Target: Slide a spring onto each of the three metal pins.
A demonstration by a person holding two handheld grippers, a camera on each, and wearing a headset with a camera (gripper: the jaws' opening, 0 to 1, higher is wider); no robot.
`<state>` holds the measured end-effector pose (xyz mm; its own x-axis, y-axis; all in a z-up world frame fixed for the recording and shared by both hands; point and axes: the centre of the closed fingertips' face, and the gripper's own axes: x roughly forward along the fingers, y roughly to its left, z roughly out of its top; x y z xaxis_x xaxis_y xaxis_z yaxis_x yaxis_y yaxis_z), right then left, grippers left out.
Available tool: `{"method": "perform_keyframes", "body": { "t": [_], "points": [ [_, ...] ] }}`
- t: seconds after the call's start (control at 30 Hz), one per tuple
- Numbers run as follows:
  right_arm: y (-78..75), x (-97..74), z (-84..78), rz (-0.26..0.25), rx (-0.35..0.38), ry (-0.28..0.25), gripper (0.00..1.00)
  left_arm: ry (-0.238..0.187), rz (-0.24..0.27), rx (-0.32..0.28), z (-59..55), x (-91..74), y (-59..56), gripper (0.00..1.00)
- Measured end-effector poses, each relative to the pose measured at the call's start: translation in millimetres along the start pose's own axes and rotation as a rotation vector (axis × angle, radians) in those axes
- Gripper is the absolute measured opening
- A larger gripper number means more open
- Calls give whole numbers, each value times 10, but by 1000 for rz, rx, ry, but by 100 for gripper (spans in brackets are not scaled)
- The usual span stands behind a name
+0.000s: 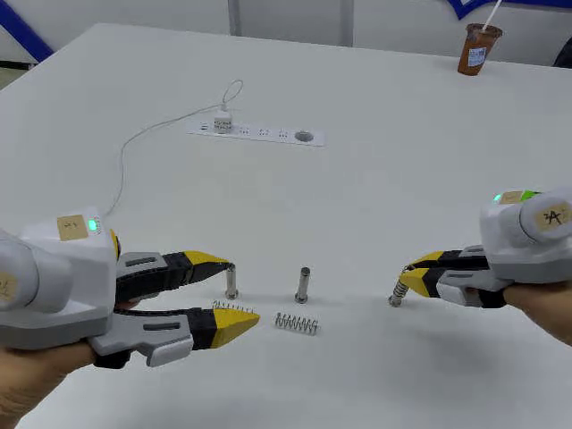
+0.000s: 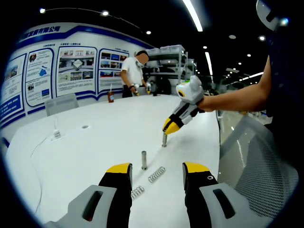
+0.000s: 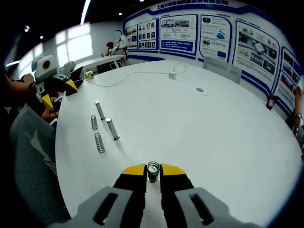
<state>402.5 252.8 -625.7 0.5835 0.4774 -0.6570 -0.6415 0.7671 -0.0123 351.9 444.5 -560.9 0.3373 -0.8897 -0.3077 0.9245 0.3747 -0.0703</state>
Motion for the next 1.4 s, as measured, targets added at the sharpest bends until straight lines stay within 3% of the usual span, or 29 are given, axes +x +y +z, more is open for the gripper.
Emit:
{"method": "perform_keyframes", "body": {
  "t": [0.37, 0.67, 0.8, 1.13, 1.4],
  "points": [
    [-2, 82, -120, 6, -11, 34, 12, -1, 19, 0, 17, -48, -7, 44],
    [-5, 86, -118, 7, -10, 32, 12, -3, 31, -3, 21, -73, -27, 44],
    [-6, 97, -147, 3, -17, 45, 17, -3, 36, -5, 19, -84, -28, 44],
    [-19, 46, -136, -10, -22, 40, 21, -4, 47, -6, 6, -106, -22, 44],
    [4, -46, -16, -12, -45, 20, 23, -8, 52, -11, -5, -114, -21, 44]
  ]
}}
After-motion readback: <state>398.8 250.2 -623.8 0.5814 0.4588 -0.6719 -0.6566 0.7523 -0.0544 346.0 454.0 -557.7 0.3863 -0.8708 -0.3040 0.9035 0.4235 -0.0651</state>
